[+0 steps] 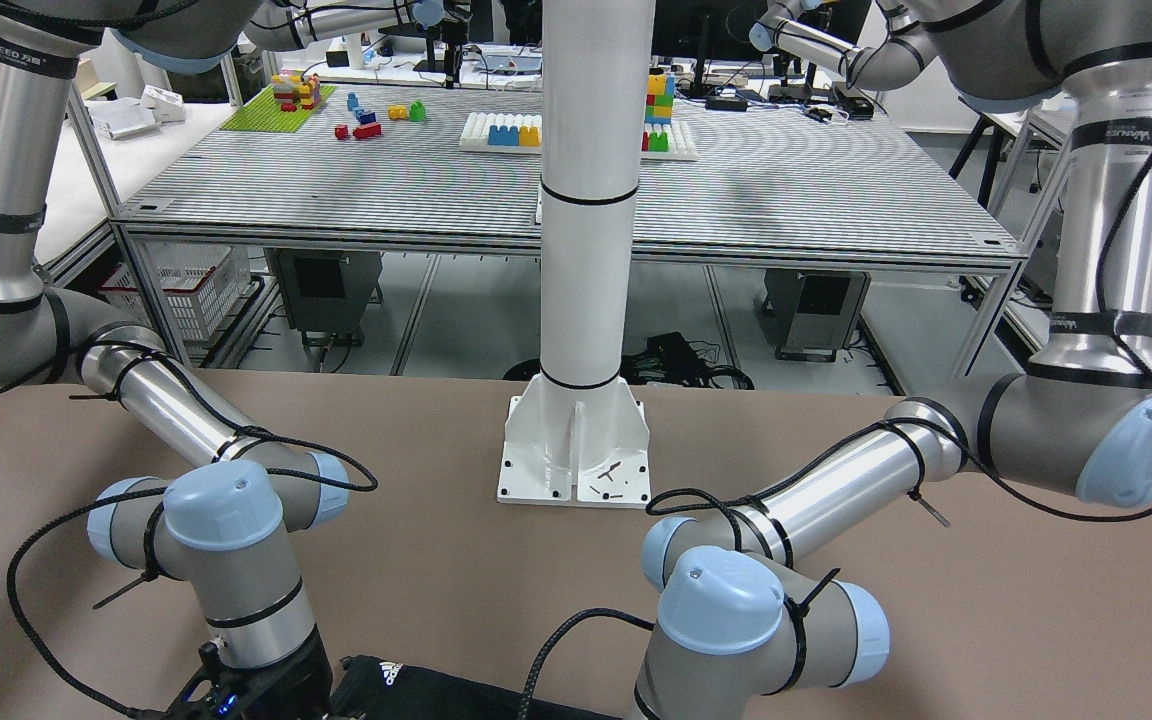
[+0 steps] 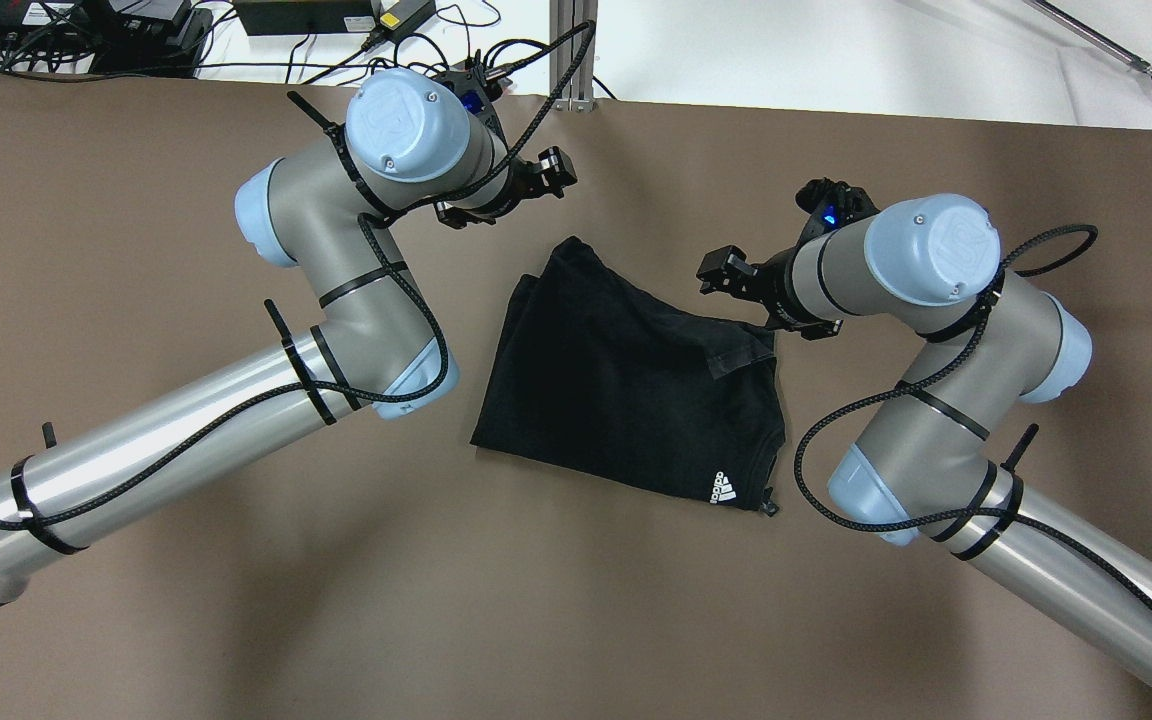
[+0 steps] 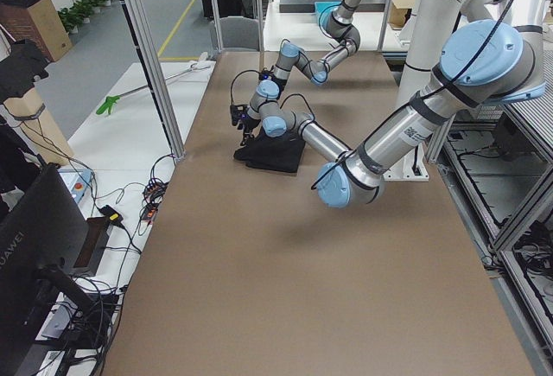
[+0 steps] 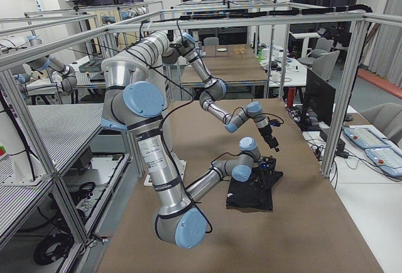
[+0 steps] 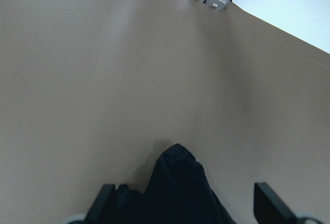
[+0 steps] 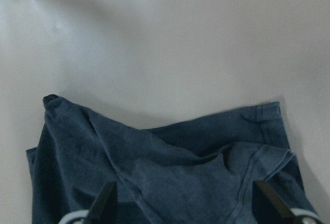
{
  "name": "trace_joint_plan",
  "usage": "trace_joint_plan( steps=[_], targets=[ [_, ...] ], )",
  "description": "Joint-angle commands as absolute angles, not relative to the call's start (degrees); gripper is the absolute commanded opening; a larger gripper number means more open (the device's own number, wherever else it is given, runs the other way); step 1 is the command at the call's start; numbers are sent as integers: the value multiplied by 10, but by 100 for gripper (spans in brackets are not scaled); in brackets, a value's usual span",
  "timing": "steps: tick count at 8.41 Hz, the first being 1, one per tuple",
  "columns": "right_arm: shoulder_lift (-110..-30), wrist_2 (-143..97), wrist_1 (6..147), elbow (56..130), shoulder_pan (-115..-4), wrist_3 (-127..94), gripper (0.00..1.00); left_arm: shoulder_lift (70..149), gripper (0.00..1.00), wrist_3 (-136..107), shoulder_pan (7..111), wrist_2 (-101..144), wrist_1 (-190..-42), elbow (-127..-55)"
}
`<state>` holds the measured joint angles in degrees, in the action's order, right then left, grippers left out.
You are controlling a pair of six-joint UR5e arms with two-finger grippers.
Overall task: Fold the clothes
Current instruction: 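Release the fold and press the folded edge flat with the right gripper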
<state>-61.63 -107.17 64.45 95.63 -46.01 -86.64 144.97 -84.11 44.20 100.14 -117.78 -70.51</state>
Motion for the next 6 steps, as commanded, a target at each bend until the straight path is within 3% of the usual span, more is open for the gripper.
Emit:
trace_joint_plan(
  steps=[1, 2, 3, 4, 5, 6],
  targets=[
    [-620, -1086, 645, 989, -423, -880, 92, 1443, 95, -838, 445, 1013, -1179, -708],
    [-621, -1057, 647, 989, -399, -896, 89, 1442, 95, -838, 445, 1013, -1179, -708],
    [-621, -1026, 649, 987, -371, -903, 73, 1442, 95, -838, 445, 1013, -1179, -708],
    [-623, -1010, 653, 985, -353, -915, 44, 1442, 95, -838, 445, 1013, -1179, -708],
    [-622, -1002, 664, 981, -345, -917, 8, 1442, 95, -838, 445, 1013, -1179, -708],
    [-621, -993, 675, 973, -344, -916, 0, 1442, 95, -838, 445, 1014, -1179, -708]
  ],
)
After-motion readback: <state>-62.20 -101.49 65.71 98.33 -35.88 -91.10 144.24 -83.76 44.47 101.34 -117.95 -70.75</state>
